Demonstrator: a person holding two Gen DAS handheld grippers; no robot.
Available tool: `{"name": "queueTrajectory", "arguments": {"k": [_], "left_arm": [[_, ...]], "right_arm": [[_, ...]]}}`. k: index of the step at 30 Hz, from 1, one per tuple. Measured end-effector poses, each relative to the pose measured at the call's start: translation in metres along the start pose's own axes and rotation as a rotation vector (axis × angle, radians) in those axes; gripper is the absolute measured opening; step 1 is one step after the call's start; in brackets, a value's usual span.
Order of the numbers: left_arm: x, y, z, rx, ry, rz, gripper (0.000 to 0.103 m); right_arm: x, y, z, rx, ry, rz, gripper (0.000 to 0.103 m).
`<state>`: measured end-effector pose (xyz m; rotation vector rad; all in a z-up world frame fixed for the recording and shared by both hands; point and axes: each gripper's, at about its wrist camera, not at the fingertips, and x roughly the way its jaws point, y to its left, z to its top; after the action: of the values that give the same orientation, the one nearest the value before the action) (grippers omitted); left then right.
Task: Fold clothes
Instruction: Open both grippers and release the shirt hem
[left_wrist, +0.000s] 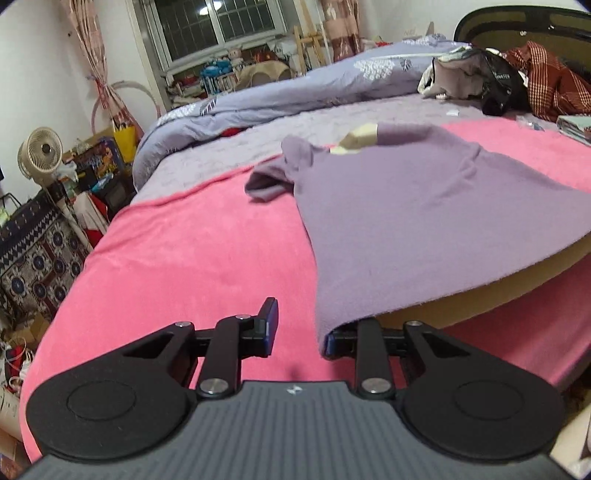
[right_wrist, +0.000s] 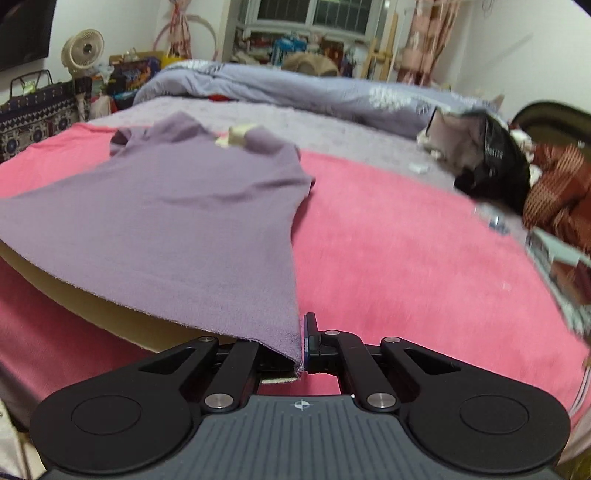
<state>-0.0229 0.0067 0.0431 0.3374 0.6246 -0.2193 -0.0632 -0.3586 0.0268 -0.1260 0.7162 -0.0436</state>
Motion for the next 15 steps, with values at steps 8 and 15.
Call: {"name": "queueTrajectory", "arguments": {"k": [8, 15], "left_arm": [[0.011, -0.016, -0.028, 0.082, 0.078, 0.012, 0.04], [-0.003, -0.007, -0.037, 0.09, 0.089, 0.03, 0.062]], "right_arm": [[0.014, 0.018, -0.024, -0.095, 0.008, -0.02, 0.008], [0.006, 0.003, -0.034, -0.127, 0.017, 0.029, 0.041]]}}
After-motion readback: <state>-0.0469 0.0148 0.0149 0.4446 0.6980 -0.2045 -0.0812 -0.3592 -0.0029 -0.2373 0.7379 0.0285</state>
